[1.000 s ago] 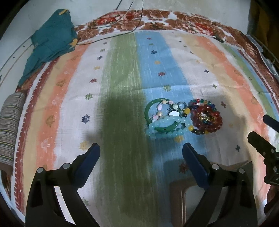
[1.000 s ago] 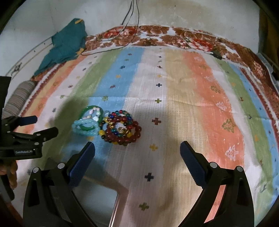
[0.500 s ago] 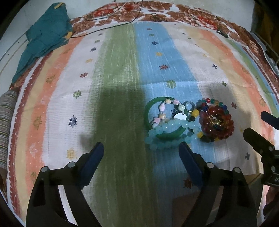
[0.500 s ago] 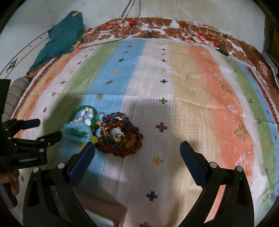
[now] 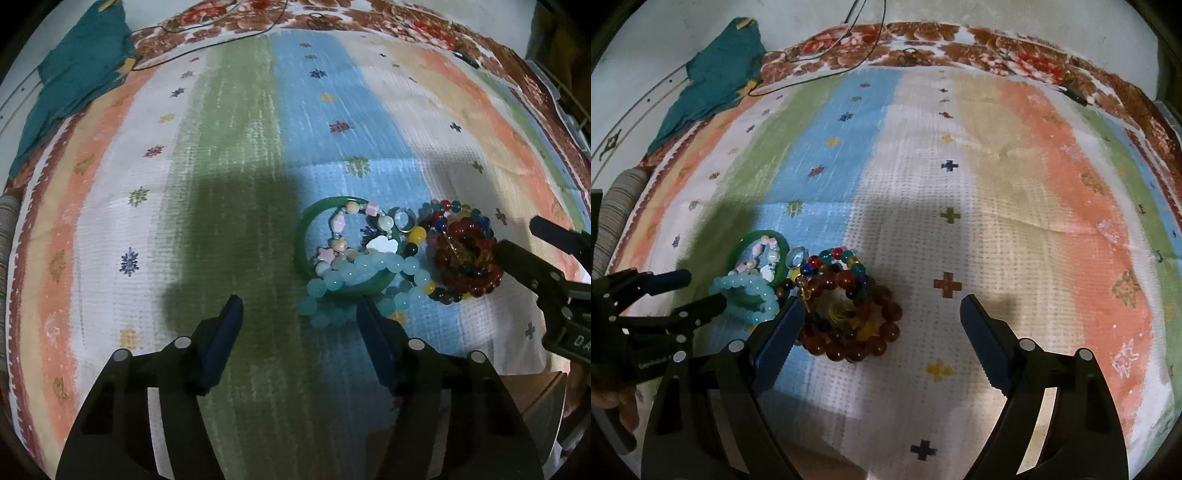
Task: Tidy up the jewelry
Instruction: 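Grasp the light blue bead bracelet with left tool while right grasps multicolour bracelet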
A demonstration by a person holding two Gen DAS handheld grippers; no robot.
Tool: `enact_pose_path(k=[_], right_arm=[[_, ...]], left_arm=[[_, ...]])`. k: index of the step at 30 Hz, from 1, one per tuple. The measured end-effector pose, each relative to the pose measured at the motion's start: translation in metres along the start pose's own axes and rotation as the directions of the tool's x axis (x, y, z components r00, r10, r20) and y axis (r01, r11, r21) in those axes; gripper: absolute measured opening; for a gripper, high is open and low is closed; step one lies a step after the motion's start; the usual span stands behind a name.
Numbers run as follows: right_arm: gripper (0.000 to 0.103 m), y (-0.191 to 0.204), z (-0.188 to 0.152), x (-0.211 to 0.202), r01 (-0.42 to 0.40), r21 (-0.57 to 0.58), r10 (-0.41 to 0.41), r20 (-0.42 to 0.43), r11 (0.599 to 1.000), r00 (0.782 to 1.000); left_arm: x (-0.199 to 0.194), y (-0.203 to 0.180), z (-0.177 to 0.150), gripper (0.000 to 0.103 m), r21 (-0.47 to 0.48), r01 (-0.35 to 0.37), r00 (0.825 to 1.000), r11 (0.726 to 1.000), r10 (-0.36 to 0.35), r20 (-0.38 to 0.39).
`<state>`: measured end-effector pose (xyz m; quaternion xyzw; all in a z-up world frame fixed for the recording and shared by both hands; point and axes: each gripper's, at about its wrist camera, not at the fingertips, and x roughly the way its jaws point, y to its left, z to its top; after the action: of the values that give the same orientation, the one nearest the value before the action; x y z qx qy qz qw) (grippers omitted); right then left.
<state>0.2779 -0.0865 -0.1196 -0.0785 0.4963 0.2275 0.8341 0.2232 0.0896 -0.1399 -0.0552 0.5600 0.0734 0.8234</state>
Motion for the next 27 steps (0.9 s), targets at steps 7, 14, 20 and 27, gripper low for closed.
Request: enact_pose_path(k=[7, 14, 20, 27], right_arm=[[0.039, -0.001, 0.002, 0.018, -0.025, 0.010, 0.026, -0.046, 1.000, 0.999], [0.019, -0.008, -0.002, 0.023, -0.037, 0.010, 0.037, -0.057, 0.999, 0.998], [0.011, -0.008, 0.000, 0.015, -0.049, 0.006, 0.049, -0.044, 0.999, 0.998], [0.010, -0.006, -0.001, 0.000, -0.053, 0.005, 0.053, -0.022, 0.999, 0.998]], left_arm=[[0.011, -0.002, 0.004, 0.033, 0.008, 0.032, 0.999, 0.999, -0.032, -0.019], [0.015, -0.005, 0.000, 0.011, 0.008, 0.061, 0.997, 0.998, -0.061, -0.045], [0.004, -0.009, 0.000, 0.011, 0.019, 0.050, 0.998, 0.999, -0.049, -0.027], [-0.024, -0.018, 0.004, 0.011, 0.050, 0.044, 0.998, 0.998, -0.046, 0.041]])
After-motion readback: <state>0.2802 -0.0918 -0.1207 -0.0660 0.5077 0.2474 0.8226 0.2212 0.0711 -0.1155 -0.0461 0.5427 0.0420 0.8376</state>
